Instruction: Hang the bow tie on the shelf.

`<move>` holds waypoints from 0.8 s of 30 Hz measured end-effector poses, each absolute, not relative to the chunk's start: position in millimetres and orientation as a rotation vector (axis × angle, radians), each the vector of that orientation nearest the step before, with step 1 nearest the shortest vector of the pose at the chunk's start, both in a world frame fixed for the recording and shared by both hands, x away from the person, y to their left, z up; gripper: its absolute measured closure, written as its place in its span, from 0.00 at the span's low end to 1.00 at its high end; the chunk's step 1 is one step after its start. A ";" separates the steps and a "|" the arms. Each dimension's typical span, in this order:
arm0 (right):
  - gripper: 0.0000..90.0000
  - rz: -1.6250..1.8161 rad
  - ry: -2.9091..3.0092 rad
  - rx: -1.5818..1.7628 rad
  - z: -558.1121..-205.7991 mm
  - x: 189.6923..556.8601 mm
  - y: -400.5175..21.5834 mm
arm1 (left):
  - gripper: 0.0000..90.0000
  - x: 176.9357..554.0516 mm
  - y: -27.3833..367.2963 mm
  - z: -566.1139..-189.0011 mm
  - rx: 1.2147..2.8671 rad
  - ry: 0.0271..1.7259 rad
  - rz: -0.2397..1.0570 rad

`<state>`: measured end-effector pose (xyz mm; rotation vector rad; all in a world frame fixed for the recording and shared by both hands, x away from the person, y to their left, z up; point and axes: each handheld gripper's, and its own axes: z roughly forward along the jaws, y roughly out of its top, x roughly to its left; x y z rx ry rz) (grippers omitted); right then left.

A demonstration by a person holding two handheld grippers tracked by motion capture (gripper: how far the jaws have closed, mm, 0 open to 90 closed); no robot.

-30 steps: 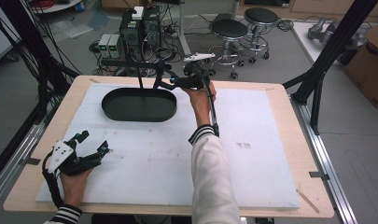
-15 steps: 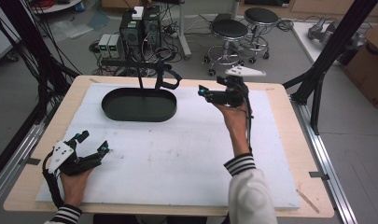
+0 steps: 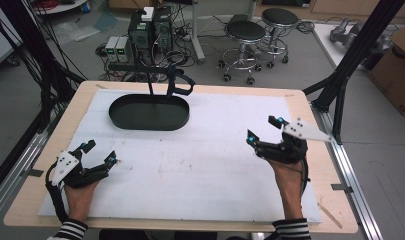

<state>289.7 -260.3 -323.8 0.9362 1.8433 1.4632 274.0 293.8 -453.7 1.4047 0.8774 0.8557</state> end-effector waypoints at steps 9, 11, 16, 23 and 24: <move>0.13 1.517 1.726 0.922 -386.7 256.4 -274.0 | 0.17 273.6 293.5 -453.6 1.410 0.870 0.862; 0.12 1.512 1.716 0.909 -399.8 253.3 -273.6 | 0.17 273.5 293.5 -453.6 1.411 0.869 0.862; 0.11 1.499 1.703 0.945 -426.1 250.9 -274.2 | 0.17 273.4 293.2 -453.7 1.411 0.866 0.867; 0.11 1.507 1.645 0.990 -451.0 250.3 -278.6 | 0.17 273.2 292.4 -453.8 1.410 0.866 0.868; 0.11 1.506 1.634 0.990 -451.9 250.6 -279.2 | 0.17 273.2 292.5 -453.7 1.413 0.865 0.869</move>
